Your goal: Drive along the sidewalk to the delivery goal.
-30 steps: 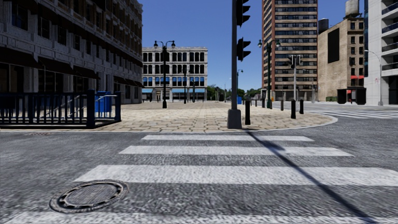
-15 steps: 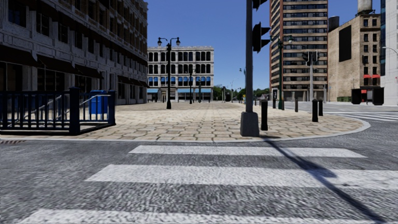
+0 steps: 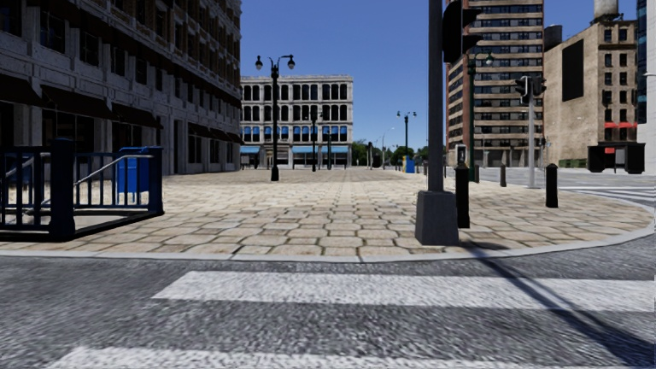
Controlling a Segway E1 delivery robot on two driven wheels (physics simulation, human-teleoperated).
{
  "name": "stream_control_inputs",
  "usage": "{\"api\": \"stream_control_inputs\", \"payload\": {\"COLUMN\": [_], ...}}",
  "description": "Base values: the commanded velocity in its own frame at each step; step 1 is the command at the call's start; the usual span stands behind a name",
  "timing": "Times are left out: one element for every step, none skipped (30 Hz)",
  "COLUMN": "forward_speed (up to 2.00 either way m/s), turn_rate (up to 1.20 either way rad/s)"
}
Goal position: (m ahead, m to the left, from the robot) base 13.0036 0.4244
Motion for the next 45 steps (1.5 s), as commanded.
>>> {"api": "stream_control_inputs", "payload": {"forward_speed": [2.0,2.0,2.0,2.0,2.0,2.0,2.0,2.0,2.0,2.0,2.0,2.0,2.0,2.0,2.0,2.0,2.0,2.0,2.0,2.0,2.0,2.0,2.0,2.0,2.0,2.0,2.0,2.0,2.0,2.0,2.0,2.0,2.0,2.0,2.0,2.0,2.0,2.0,2.0,2.0,2.0,2.0,2.0,2.0,2.0], "turn_rate": [0.0,0.0,0.0,0.0,0.0,0.0,0.0,0.0,0.0,0.0,0.0,0.0,0.0,0.0,0.0,0.0,0.0,0.0,0.0,0.0,0.0,0.0,0.0,0.0,0.0,0.0,0.0,0.0,0.0,0.0,0.0,0.0,0.0,0.0,0.0,0.0,0.0,0.0,0.0,0.0,0.0,0.0,0.0,0.0,0.0]}}
